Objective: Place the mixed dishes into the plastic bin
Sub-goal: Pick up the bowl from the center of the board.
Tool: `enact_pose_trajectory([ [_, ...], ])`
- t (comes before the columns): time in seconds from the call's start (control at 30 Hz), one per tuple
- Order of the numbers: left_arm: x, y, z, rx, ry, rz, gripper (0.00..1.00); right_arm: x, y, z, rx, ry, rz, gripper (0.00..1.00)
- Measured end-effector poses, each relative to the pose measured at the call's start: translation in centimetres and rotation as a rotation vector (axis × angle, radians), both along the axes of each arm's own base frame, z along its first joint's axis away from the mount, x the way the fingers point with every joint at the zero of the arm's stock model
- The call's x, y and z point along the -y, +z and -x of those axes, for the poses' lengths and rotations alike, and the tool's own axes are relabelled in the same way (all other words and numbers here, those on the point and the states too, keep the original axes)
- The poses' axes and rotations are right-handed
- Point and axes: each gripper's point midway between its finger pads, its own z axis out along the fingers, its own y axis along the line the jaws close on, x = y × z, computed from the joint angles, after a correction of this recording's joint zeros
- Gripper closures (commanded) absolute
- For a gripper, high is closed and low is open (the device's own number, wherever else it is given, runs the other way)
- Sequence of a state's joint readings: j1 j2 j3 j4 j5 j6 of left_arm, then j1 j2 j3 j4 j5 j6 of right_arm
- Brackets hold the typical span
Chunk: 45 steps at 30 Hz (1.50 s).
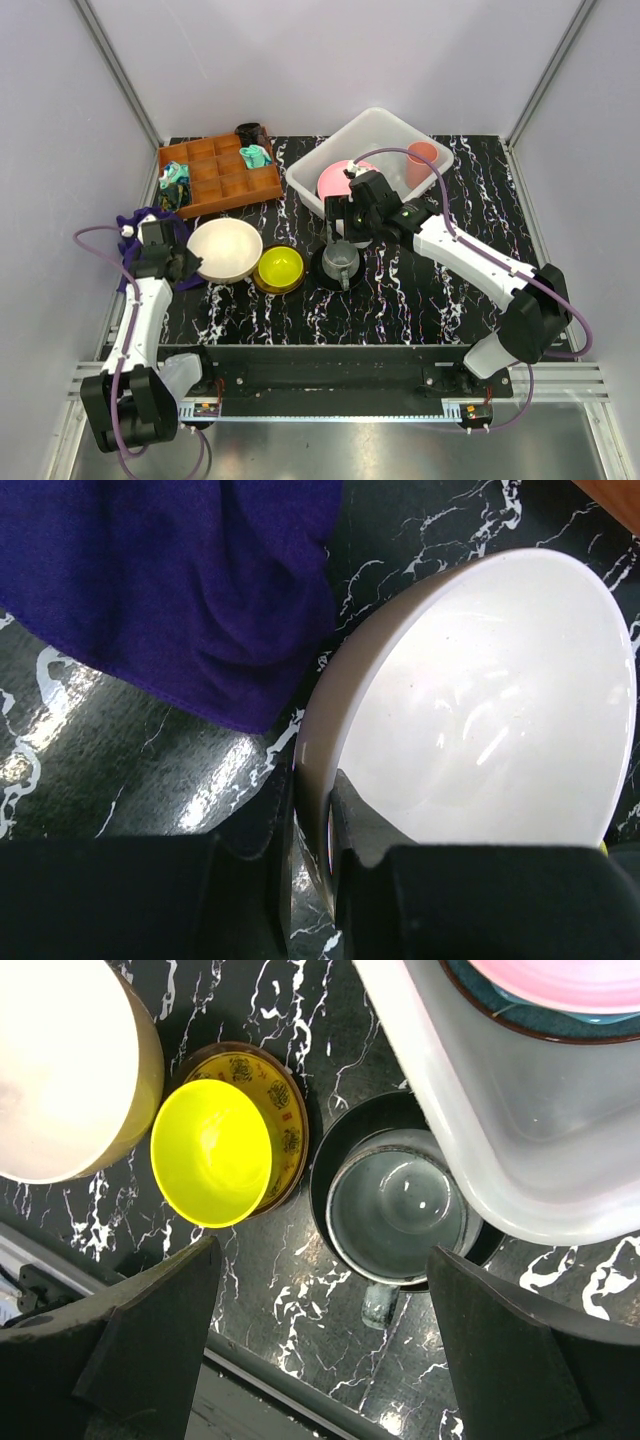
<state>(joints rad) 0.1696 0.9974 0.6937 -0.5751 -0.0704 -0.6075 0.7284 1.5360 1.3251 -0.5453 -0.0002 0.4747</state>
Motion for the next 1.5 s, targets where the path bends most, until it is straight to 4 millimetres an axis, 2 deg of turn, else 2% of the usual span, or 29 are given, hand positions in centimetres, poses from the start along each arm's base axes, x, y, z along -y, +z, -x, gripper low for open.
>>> enact_pose_trajectory([
  [0.37, 0.6, 3.0, 0.5, 0.061, -0.029, 0.002, 1.00, -0.4, 0.1, 0.4, -0.017, 0.021, -0.022, 0.08],
  [0.57, 1.5, 4.4, 0.8, 0.097, -0.063, 0.032, 1.00, -1.7, 0.4, 1.3, -0.051, 0.093, -0.064, 0.07],
  [0.8, 2.9, 5.5, 1.2, 0.124, -0.115, 0.042, 1.00, -4.3, 1.6, -0.3, -0.049, 0.144, -0.100, 0.08],
  [1.0, 6.0, 5.4, 1.5, 0.114, -0.229, 0.031, 1.00, -6.7, 2.7, -2.4, -0.019, 0.171, -0.117, 0.08],
  [1.2, 8.8, 5.5, 1.6, 0.106, -0.321, 0.021, 1.00, -8.0, 1.7, -2.3, -0.038, 0.203, -0.096, 0.09],
  [1.5, 10.3, 6.6, 0.9, 0.119, -0.346, -0.010, 1.00, -8.7, -0.7, -1.2, -0.086, 0.237, -0.045, 0.10],
])
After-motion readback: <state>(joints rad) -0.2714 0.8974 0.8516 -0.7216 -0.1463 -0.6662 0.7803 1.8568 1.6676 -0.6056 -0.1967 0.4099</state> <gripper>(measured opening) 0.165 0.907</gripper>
